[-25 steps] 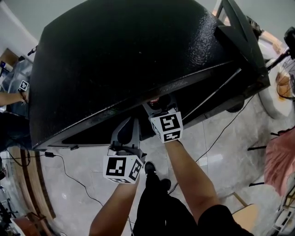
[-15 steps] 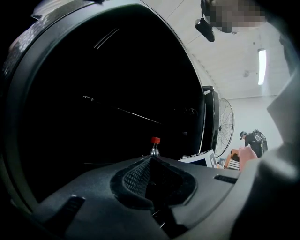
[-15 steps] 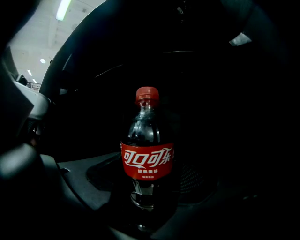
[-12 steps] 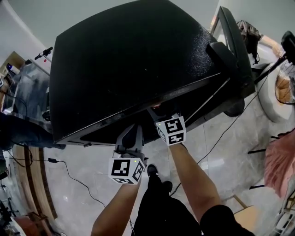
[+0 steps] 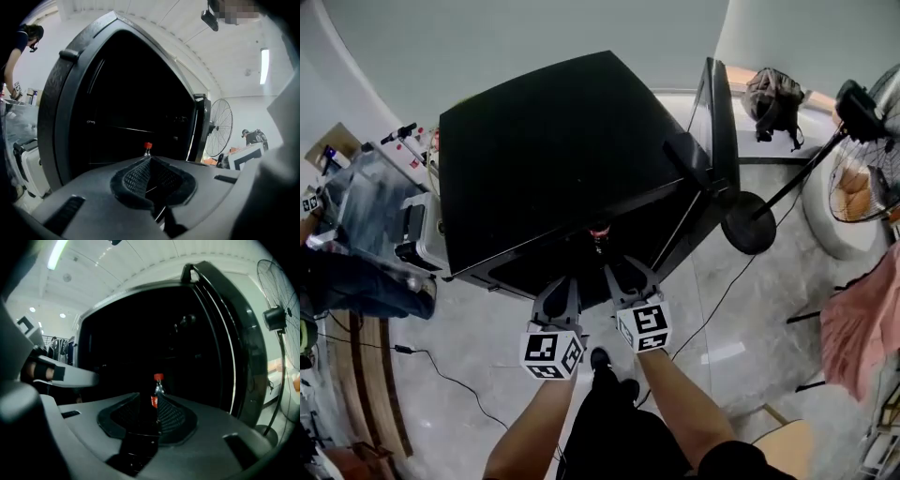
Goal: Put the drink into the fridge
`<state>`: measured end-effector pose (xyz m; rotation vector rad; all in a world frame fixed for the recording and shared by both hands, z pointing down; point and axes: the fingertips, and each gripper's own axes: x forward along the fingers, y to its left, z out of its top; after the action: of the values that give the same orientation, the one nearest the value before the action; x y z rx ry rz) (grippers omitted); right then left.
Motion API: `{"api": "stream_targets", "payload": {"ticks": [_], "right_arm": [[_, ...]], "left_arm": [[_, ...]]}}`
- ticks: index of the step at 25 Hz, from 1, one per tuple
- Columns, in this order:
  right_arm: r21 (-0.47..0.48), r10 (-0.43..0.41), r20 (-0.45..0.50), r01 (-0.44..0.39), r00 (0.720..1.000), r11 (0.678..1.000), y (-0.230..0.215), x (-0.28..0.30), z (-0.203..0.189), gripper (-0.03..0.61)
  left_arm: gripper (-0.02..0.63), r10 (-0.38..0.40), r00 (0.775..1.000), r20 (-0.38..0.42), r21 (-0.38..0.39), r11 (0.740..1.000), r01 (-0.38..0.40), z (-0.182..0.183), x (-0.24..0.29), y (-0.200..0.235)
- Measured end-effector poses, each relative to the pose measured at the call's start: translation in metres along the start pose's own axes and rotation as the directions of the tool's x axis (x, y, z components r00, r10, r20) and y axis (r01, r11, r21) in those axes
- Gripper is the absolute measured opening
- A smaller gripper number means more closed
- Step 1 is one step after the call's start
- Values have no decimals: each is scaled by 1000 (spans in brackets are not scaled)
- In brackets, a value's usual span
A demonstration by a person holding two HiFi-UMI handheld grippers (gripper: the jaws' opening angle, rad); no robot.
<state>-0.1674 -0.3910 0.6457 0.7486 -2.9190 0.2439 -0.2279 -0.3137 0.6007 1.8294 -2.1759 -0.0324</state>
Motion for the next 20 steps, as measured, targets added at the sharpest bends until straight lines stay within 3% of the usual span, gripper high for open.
{"api": "stream_targets", "payload": {"ticks": [4,6,14,20], "right_arm": [[14,-2,41,1,999,1000,13,-42,53,40],[18,0,48,-1,999,1000,23,-62,78,24],[-20,4,108,-2,994,1000,62,-141,175,21],[-25,-26,121,29,992,999,77,-196,204,22]], "left_arm": [[12,-9,1000,19,-3,1000,9,30,-26,-19],[12,-12,999,30,-5,1000,12,47,-43,-28],[12,-53,996,77,37,998,50,112,-105,-68],[12,-84,991,101,59,995,78,140,-145,-93]]}}
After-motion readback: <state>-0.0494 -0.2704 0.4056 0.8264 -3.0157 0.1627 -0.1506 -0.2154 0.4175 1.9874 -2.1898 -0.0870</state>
